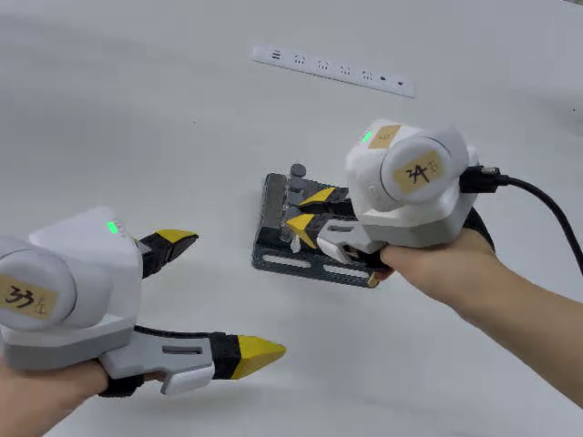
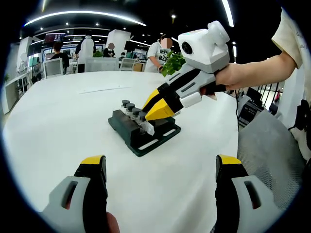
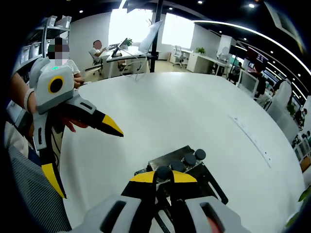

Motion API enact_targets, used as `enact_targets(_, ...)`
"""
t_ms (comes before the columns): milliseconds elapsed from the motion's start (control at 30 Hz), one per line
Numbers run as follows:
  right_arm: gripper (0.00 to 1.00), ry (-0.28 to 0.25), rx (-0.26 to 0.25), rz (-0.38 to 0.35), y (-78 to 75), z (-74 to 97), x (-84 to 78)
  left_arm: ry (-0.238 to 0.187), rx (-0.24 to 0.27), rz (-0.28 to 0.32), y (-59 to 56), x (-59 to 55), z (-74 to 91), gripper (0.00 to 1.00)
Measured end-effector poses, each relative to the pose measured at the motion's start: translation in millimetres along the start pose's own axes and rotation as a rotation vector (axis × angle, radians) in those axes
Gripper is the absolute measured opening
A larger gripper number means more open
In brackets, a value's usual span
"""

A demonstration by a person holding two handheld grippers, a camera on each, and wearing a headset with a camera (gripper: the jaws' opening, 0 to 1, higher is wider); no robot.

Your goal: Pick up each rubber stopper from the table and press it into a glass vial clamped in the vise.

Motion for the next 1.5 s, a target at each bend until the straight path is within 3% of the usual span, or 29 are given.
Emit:
enact_targets(567,0.1,0.016,0.009,0.021,0.4,-0.8,-2.8,0.002,-0.002,0.0,-0.3,0.7,-1.9,0.92)
enact_targets(733,0.11,0.026,0.026,0.053,1.0,6.0,-3.3,-0.001,-0.002,0.003,-0.9,0.2,-2.0,0.92)
enact_targets(800,0.11,0.055,0.059,0.082,-2.1,9.7,-2.9,-0.001,-0.004,0.001,-0.9,0.1,-2.0,0.92)
enact_targets(833,0.11,0.085,0.122,0.107,-1.9,11.2,-4.1,-0.001,-0.003,0.0,-0.6,0.3,-1.7,0.92)
enact_targets(900,0.1,0.098,0.177,0.132,-2.9,12.2,-2.0,-0.003,-0.003,-0.002,-0.3,1.0,-1.1,0.92)
enact_targets(933,0.1,0.105,0.202,0.178,-5.4,13.3,-0.3,-0.005,-0.002,-0.002,-0.1,1.6,-0.5,0.92)
enact_targets(1200,0.08,0.163,0.292,0.291,-21.3,12.0,16.7,-0.003,0.002,-0.004,2.9,0.0,2.8,0.92)
enact_targets(1500,0.05,0.212,0.366,0.389,-16.0,0.9,24.0,-0.005,0.011,0.007,3.4,-2.1,3.7,0.92)
Point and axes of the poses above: the centre of the closed fingertips' face, and the gripper's own axes: z roughly backward along the fingers, y roughly to its left, x roughly out of its top, the point moved 6 cm from there along z, roughly backward along the fingers, and after that the axes turned 10 degrees about -x, right-handed, at the moved point
